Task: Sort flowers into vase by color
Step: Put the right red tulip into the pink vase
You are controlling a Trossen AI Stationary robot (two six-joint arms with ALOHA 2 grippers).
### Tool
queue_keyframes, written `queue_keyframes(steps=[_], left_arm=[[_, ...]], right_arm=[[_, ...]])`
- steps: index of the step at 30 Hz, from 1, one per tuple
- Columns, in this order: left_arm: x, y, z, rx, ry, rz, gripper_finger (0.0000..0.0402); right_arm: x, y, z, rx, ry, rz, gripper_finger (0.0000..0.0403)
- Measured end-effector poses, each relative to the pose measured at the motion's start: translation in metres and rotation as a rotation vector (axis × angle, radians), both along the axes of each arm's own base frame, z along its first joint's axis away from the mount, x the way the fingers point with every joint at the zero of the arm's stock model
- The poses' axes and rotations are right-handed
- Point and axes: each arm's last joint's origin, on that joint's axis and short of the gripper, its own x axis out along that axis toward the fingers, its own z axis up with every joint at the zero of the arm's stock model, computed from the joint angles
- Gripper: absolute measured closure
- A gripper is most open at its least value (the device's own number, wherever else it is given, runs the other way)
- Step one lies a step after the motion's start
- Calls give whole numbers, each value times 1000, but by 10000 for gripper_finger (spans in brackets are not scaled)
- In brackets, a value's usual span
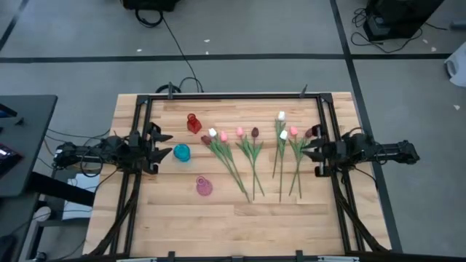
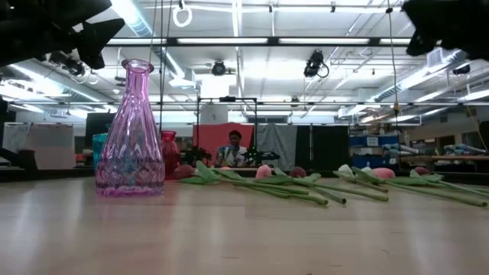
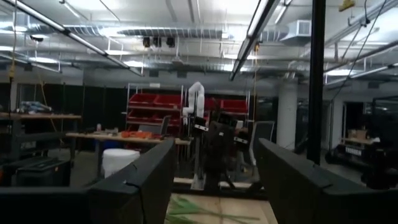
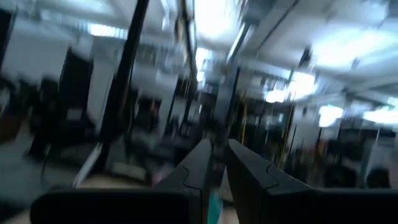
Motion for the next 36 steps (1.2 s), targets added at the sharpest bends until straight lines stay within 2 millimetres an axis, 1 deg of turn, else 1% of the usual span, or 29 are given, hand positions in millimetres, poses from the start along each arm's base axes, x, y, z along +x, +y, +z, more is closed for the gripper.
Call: queue_keyframes(steps=[2, 6, 10, 19, 22, 26, 28, 32, 36], left_arm=[[0, 0, 0, -4, -1, -2, 175], [0, 0, 1, -6, -6, -3, 175], [0, 0, 1, -6, -6, -3, 175], [0, 1, 0, -18, -5, 20, 175], [0, 1, 0, -18, -5, 20, 175], [0, 1, 0, -22, 0, 19, 175], [0, 1, 0, -37, 1, 12, 175], [0, 1, 0, -66, -3, 2, 175], [0, 1, 0, -128, -9, -25, 175]], right_arm=[[-3, 0, 6, 49, -60, 22, 341], [-6, 0, 12, 155, -123, 77, 341], [-9, 0, 16, 175, -174, 93, 341], [-9, 0, 16, 192, -176, 102, 341], [-9, -1, 17, 197, -178, 81, 341], [-9, -2, 16, 262, -174, 80, 341], [-9, -2, 16, 253, -175, 72, 341], [-9, -3, 16, 211, -184, -5, 341], [-9, -5, 16, 259, -188, -44, 341]])
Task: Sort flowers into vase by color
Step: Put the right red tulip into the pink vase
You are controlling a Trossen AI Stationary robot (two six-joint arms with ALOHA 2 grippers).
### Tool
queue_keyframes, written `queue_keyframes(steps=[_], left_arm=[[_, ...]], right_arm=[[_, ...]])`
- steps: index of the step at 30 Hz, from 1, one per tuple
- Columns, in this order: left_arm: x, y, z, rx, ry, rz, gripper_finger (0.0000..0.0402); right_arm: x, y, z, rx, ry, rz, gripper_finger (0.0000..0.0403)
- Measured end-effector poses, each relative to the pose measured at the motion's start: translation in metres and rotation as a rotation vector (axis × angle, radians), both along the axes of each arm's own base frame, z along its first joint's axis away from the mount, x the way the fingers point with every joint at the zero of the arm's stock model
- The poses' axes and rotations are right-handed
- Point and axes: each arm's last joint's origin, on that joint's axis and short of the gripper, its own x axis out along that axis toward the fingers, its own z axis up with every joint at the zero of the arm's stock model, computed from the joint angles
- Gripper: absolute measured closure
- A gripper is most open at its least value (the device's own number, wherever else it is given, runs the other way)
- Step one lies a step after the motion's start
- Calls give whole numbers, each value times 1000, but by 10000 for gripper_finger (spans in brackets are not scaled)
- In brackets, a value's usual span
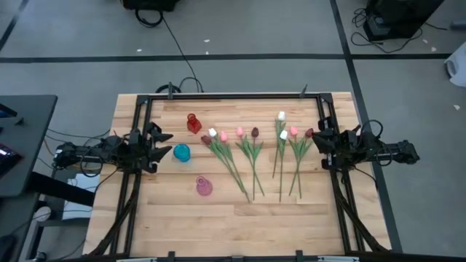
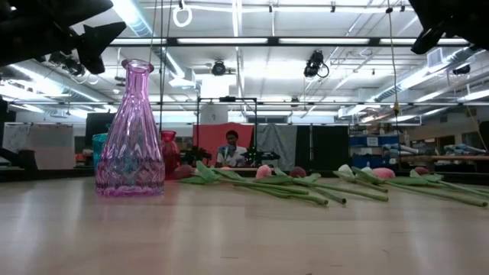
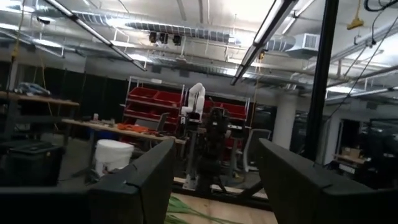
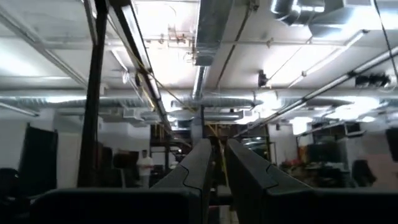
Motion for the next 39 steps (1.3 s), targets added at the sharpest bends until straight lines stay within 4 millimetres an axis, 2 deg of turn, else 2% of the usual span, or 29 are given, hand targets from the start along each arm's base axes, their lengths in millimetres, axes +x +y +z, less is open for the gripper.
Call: queue_keyframes(steps=[5, 10, 17, 22, 29, 36, 39], left_arm=[[2, -1, -3, -19, 64, -35, 175], [2, 1, 4, -57, 171, 21, 175], [6, 5, 3, -88, 241, 160, 175], [8, 4, 7, -95, 214, 156, 175], [12, 3, 5, -68, 243, 105, 175], [14, 0, 4, -46, 258, 35, 175], [13, 0, 5, -46, 246, 31, 175]], right_arm=[[1, 0, 1, 92, 20, 51, 341], [12, -4, -1, 199, 281, -88, 341], [31, -7, 4, 317, 440, -184, 341], [49, -6, 0, 407, 560, -184, 341], [90, 1, 7, 450, 722, -205, 341], [143, 5, 26, 311, 969, -383, 341], [162, 3, 30, 333, 1072, -433, 334]])
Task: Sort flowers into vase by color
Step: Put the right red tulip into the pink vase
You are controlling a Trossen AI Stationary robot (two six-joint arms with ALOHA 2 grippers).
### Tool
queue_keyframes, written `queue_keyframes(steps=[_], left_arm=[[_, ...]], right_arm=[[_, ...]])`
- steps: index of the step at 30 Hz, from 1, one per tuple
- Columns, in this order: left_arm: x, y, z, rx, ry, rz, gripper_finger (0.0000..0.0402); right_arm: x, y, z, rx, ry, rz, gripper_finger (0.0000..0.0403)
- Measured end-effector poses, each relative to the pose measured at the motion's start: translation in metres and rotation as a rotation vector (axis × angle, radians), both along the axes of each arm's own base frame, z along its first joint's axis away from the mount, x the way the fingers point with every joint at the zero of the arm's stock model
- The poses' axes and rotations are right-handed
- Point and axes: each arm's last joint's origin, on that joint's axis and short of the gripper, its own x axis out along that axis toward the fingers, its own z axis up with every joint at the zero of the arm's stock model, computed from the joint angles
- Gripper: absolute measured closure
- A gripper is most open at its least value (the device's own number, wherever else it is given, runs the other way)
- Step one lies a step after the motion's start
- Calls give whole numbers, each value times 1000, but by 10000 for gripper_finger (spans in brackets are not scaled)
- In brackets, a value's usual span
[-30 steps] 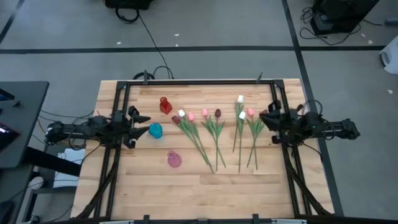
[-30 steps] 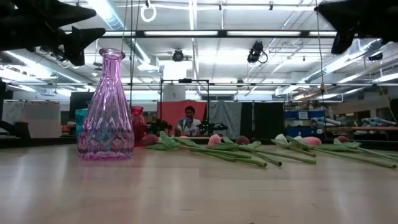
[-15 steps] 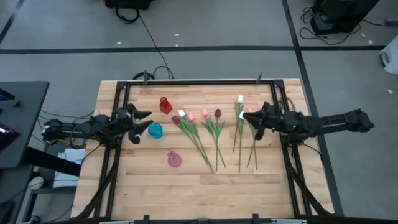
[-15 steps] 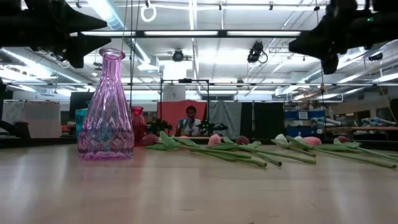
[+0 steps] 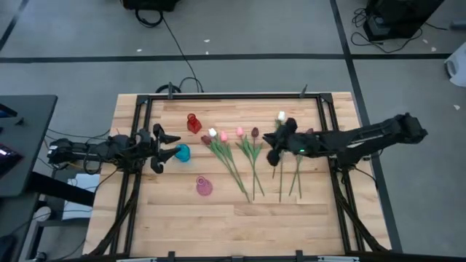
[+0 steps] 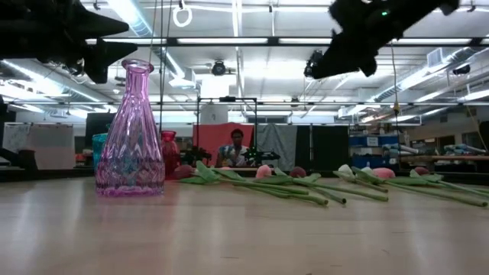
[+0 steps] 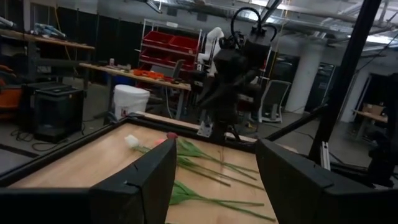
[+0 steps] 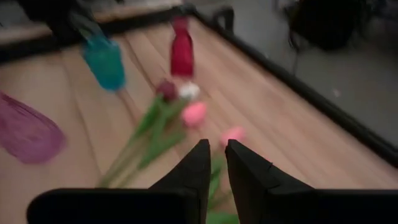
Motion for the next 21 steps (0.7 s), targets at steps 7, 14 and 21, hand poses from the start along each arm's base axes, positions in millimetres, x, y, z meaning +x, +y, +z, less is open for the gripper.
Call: queue_keyframes(steps=[7, 14, 21], left_arm=[[1, 1, 0, 21, 8, 29, 175], [4, 1, -2, 25, 37, 38, 175], [4, 3, -2, 66, 47, 120, 175]], right_arm=[[27, -9, -26, 204, 270, -150, 268], [19, -30, -50, 527, 512, -479, 233], [-4, -25, -63, 708, 826, -625, 246]])
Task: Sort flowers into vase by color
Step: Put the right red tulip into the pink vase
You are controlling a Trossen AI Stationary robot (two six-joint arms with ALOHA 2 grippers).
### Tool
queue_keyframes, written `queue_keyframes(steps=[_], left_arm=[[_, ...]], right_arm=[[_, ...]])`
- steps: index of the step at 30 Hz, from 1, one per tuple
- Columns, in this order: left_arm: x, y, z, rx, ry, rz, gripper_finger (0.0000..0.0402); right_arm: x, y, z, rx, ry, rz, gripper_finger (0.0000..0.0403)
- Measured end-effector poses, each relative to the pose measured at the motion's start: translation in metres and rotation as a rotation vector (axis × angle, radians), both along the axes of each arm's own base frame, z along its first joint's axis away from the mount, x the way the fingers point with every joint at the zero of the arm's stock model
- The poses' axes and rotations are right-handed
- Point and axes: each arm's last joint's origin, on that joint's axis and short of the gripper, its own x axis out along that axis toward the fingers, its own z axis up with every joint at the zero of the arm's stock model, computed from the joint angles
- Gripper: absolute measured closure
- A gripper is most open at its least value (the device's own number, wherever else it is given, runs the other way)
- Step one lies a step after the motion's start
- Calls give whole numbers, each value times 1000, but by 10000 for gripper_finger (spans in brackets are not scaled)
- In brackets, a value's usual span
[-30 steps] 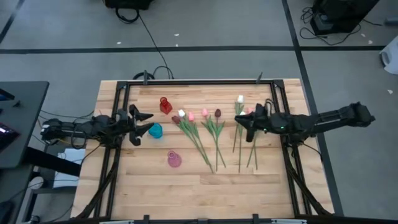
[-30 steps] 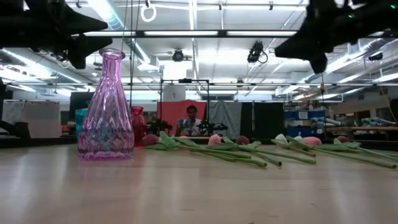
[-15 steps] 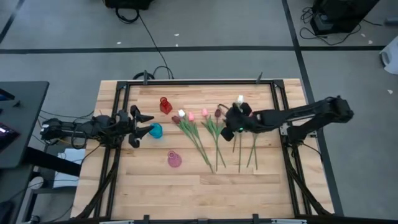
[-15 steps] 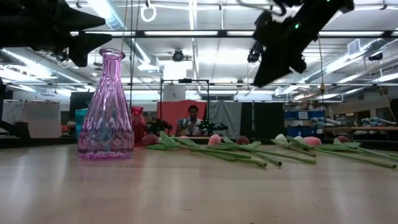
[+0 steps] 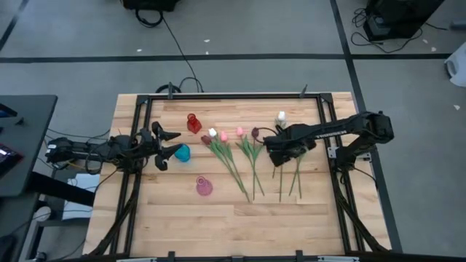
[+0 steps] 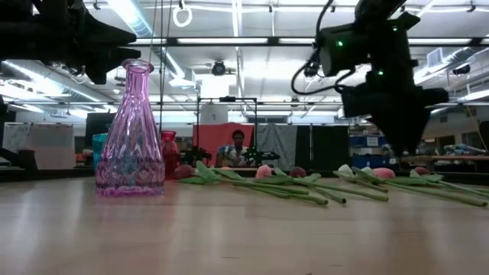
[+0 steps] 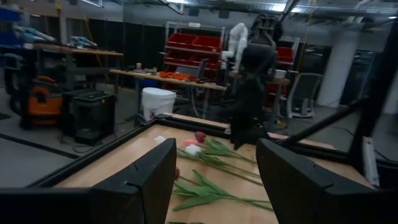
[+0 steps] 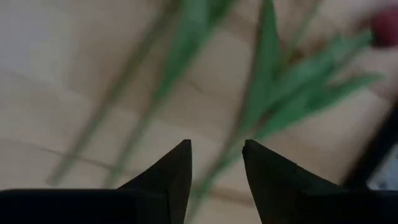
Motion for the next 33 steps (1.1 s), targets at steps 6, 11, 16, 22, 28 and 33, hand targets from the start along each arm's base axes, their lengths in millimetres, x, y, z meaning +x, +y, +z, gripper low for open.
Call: queue_keyframes(steps=[6, 11, 16, 22, 28, 33], left_arm=[[0, 0, 0, 0, 1, 5, 175], [0, 0, 0, 0, 1, 5, 175], [0, 0, 0, 0, 1, 5, 175], [0, 0, 0, 0, 3, 5, 175], [0, 0, 0, 0, 4, 5, 175], [0, 0, -1, 0, 6, 5, 175]], right_arm=[[-11, -1, -5, 97, 83, -68, 263], [-19, -1, -15, 106, 112, -75, 278], [-26, -1, -31, 108, 60, -88, 285], [-30, -5, -38, 89, 9, -131, 286], [-42, -4, -51, 86, 41, -156, 286], [-46, -3, -55, 89, 23, -159, 289]])
